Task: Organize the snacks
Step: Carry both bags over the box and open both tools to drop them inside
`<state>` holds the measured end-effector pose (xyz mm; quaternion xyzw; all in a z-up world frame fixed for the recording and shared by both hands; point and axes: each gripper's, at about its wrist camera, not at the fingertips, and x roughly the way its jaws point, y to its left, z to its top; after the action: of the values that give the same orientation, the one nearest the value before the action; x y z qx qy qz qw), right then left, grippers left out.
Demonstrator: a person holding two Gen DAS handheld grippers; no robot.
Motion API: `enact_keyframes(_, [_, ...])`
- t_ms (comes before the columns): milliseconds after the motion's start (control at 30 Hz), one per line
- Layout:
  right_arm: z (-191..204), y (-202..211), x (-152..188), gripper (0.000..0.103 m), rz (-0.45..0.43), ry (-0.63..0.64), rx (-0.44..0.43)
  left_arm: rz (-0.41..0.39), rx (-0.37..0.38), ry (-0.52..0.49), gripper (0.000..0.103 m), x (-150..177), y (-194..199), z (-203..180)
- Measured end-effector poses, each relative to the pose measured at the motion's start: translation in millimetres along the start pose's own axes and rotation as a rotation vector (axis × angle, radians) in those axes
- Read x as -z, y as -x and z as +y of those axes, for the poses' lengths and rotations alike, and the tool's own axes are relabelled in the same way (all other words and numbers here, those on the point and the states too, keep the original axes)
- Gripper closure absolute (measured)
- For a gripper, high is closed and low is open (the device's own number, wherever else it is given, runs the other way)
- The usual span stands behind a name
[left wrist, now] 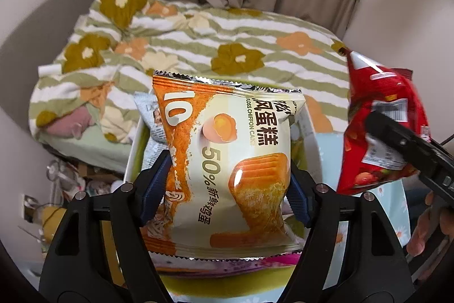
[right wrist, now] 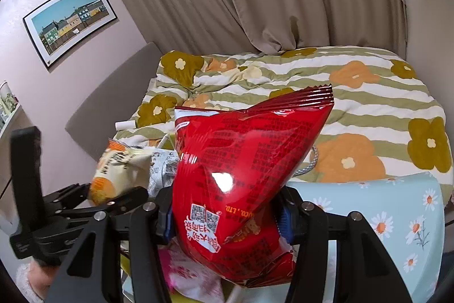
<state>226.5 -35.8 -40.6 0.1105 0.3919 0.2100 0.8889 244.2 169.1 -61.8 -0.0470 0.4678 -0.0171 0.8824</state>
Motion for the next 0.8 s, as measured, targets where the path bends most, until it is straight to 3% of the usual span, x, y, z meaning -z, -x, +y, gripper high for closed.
enact_keyframes(67, [7, -3, 1, 0.052, 0.0, -0.007, 0.014, 0.007, 0.033, 0.008, 0.003, 0, -7, 6])
enact_keyframes(100, [8, -4, 0, 0.052, 0.0, -0.009, 0.021, -0.002, 0.035, 0.008, 0.0, 1, -6, 10])
enact_keyframes(500, [36, -10, -14, 0.052, -0.006, 0.029, 0.035, -0.041, 0.057, -0.001, 0.0, 9, 13, 34])
enact_keyframes(800, [75, -54, -31, 0.05, 0.084, 0.089, -0.009, -0.055, 0.034, 0.02, 0.0, 9, 24, 62])
